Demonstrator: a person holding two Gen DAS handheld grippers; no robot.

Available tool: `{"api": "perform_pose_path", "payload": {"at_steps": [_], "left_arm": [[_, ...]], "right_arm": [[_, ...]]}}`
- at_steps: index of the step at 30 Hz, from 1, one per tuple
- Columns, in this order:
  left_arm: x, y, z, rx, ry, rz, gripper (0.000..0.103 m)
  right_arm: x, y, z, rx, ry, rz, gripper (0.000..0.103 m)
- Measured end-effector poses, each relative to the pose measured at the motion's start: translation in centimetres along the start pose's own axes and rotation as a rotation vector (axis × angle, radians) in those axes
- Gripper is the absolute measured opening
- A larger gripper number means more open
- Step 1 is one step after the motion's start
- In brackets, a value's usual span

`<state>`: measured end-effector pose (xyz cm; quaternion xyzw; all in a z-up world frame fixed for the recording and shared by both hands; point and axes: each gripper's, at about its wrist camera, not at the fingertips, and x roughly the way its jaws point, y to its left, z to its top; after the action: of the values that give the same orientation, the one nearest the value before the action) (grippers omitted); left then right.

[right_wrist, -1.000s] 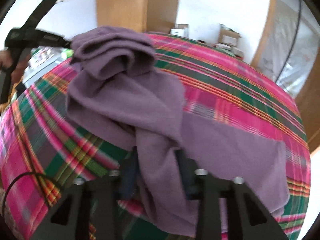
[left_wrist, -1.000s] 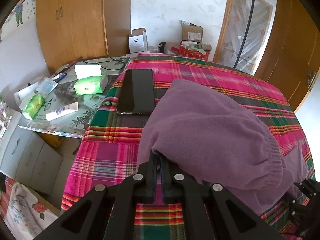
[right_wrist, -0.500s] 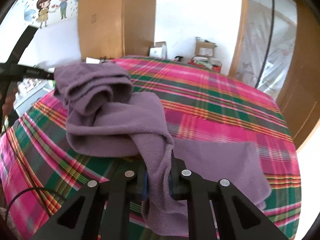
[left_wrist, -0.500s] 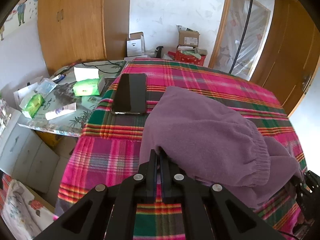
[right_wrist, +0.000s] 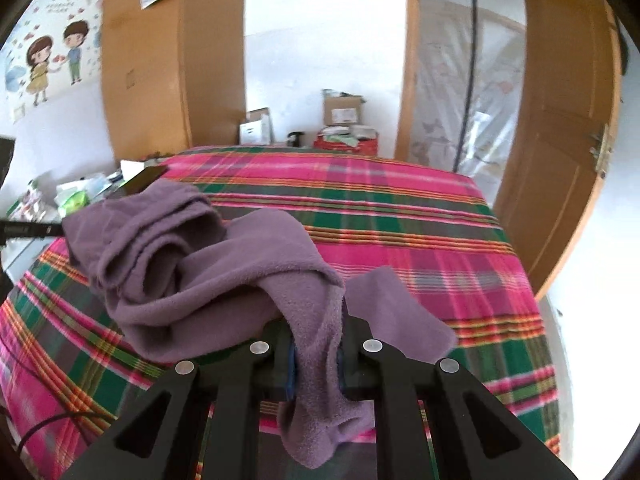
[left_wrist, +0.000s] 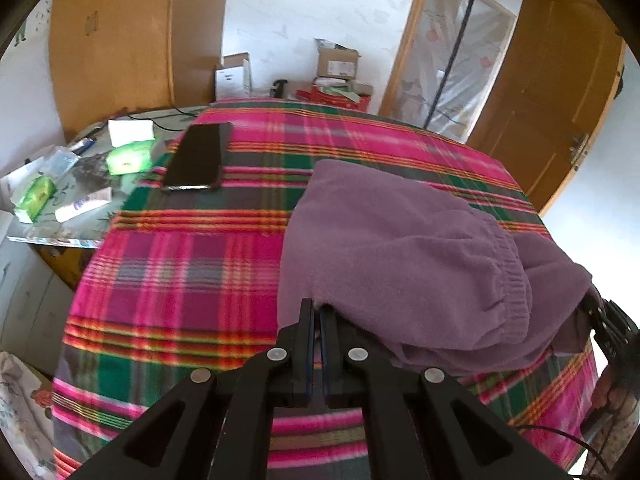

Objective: Fold clothes

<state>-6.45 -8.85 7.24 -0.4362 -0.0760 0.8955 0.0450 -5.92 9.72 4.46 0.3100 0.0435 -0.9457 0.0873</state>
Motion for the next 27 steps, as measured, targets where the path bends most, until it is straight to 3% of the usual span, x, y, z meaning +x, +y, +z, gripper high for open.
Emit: {"api": "perform_pose_path", "payload": {"at_steps": [12, 17, 20, 23, 27], "left_arm": [[0.5, -4.3, -1.9, 0.089, 0.048, -0.089, 0.003], [-0.3, -5.7, -2.7, 0.159, 0.035, -0.075, 0.003], [-1.7, -6.7, -2.8, 0.225, -0.001, -0.06, 0.008], [-2.5, -9.1, -3.3, 0.366, -0.024, -0.068, 0.028], [-2.0, -12.4, -4.4, 0.534, -0.024, -0.055, 0.03]], "right_arm": [[-1.2, -5.1, -0.3, 0.077, -0.013, -0.128, 0.014], [-0.7, -5.4, -0.9, 0.08, 0.025, -0.152, 0.017], [-0.8, -5.0, -1.4, 0.061, 0.04, -0.16, 0.02], [-1.4, -4.8, -1.9, 0.053, 0.042, -0.143, 0.03], [-2.4, -5.2, -2.7, 0.079, 0.044, -0.132, 0.031]]}}
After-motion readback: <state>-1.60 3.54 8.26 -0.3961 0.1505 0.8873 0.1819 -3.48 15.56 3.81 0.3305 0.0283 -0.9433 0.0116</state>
